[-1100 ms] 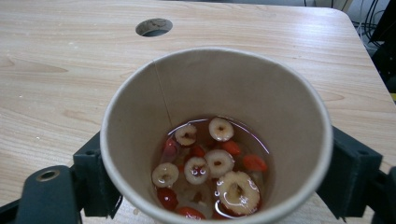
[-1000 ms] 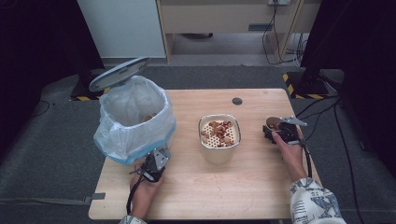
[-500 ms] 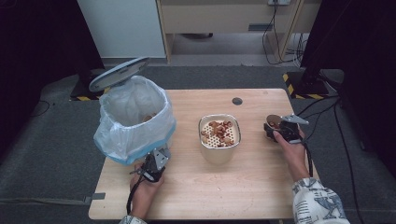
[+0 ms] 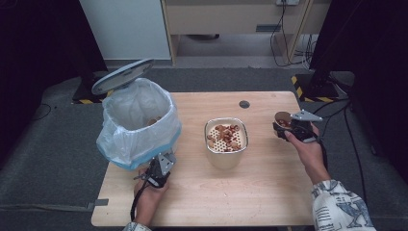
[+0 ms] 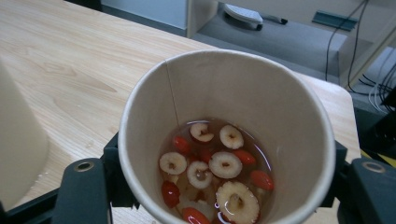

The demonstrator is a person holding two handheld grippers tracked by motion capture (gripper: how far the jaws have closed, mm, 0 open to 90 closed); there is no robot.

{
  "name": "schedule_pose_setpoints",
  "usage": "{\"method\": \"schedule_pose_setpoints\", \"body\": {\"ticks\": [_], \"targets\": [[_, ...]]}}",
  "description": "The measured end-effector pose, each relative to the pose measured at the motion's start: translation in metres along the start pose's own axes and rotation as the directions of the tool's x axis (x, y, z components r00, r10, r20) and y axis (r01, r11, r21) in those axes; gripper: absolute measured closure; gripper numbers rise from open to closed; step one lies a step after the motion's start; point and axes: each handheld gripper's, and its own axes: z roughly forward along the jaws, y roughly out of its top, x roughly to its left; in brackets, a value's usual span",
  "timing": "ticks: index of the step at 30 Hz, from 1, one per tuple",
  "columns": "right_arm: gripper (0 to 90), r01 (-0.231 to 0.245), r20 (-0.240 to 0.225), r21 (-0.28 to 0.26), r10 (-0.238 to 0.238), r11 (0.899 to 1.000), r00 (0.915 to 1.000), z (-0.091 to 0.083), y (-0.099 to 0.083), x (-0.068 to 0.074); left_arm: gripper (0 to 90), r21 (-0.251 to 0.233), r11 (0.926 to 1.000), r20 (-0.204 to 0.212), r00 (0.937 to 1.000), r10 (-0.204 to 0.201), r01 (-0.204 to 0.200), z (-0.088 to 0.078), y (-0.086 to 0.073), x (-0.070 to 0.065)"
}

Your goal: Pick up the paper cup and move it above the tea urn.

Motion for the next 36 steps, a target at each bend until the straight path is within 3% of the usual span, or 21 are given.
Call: {"method": "schedule_pose_setpoints", "body": {"ticks": [11,22,36], "targets": [[31.4,0.101,-0.046,-0.014,-0.101,0.995,0.9938,-0.011,0.038,0.004,89.6,0.000,1.0000,-0.001,1.0000,0.002,-0.002,0.000,0.000,0.000],[31.4,0.138,-0.075,-0.048,-0.142,0.989,0.9870,-0.018,0.068,0.010,89.6,0.000,1.0000,0.000,1.0000,0.001,-0.001,0.000,0.000,0.000],[31.3,0.172,-0.104,-0.066,-0.179,0.983,0.9784,-0.023,0.088,0.009,89.5,0.000,1.0000,-0.001,1.0000,0.002,-0.002,0.000,0.000,0.000]]}}
